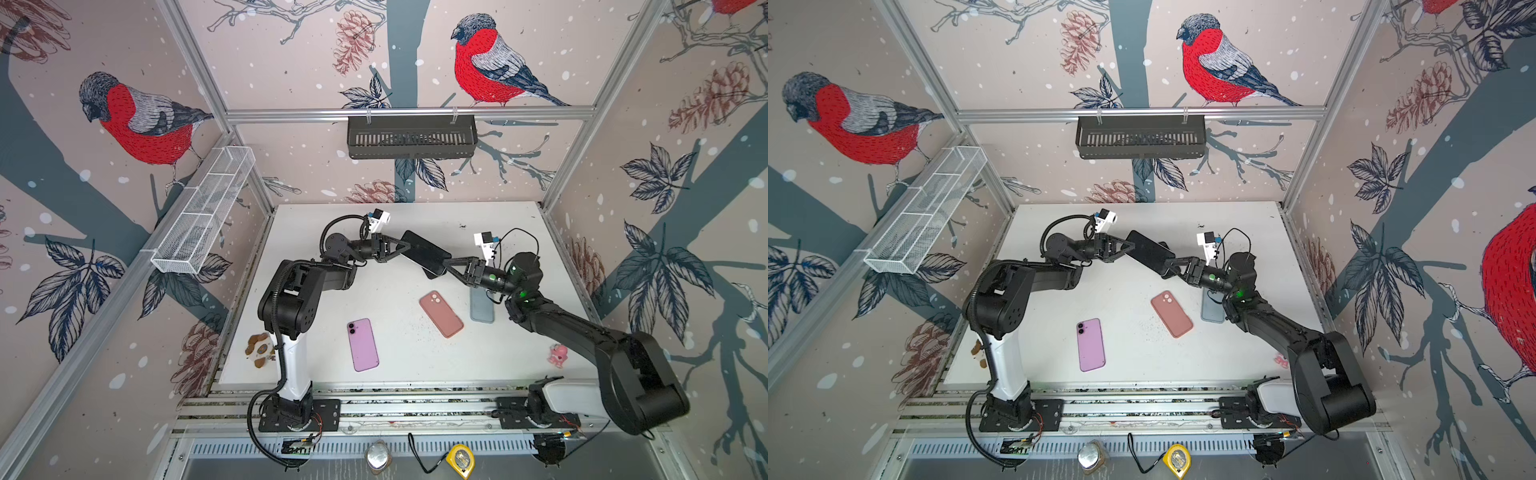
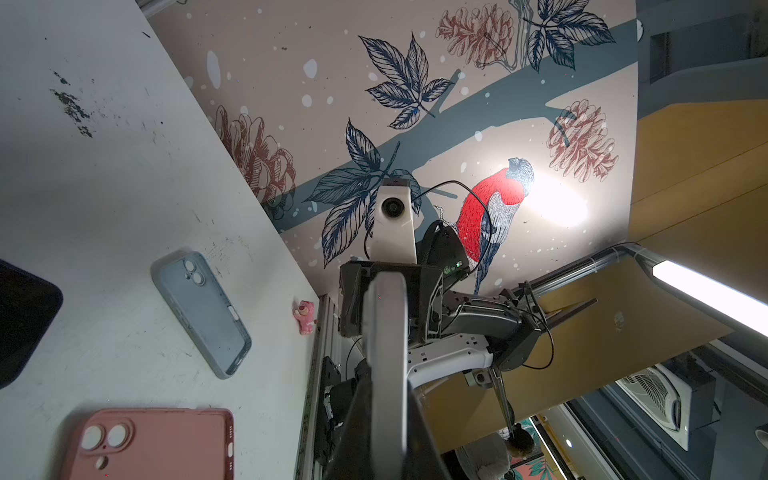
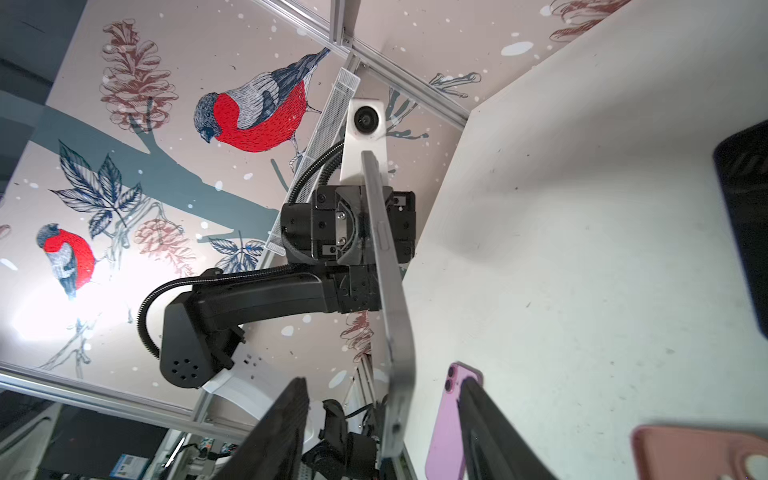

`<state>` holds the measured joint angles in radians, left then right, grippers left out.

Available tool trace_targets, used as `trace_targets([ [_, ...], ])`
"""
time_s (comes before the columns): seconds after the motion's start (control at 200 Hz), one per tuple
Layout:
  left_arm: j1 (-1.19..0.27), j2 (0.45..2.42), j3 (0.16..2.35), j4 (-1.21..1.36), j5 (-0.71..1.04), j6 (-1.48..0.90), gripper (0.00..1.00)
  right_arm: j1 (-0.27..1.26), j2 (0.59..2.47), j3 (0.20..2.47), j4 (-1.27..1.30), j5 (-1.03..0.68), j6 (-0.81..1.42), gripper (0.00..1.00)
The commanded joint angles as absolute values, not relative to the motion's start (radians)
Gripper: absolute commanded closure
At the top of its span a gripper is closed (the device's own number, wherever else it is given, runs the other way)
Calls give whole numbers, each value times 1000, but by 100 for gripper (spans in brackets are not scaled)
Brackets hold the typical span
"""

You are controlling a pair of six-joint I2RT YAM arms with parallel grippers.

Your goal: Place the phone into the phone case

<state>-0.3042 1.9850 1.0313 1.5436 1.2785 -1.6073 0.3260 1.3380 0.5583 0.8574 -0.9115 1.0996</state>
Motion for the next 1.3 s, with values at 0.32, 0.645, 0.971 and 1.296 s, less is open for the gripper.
trace_targets([
  [0.32, -299, 1980, 1034, 1800, 1279, -1638, 100, 359, 1410, 584, 1100, -899, 1201, 62],
  [0.645, -299, 1967, 1021, 1799, 1277, -1613, 85, 369, 1421, 590, 1090, -897, 1199, 83],
  [0.971, -288, 1867, 960, 1441, 1251, -1290, 64, 277, 1262, 599, 784, -836, 1020, 94],
  [1.296, -470, 1757, 1297, -278, 462, -2, 61, 75, 967, 677, 41, -636, 680, 94],
])
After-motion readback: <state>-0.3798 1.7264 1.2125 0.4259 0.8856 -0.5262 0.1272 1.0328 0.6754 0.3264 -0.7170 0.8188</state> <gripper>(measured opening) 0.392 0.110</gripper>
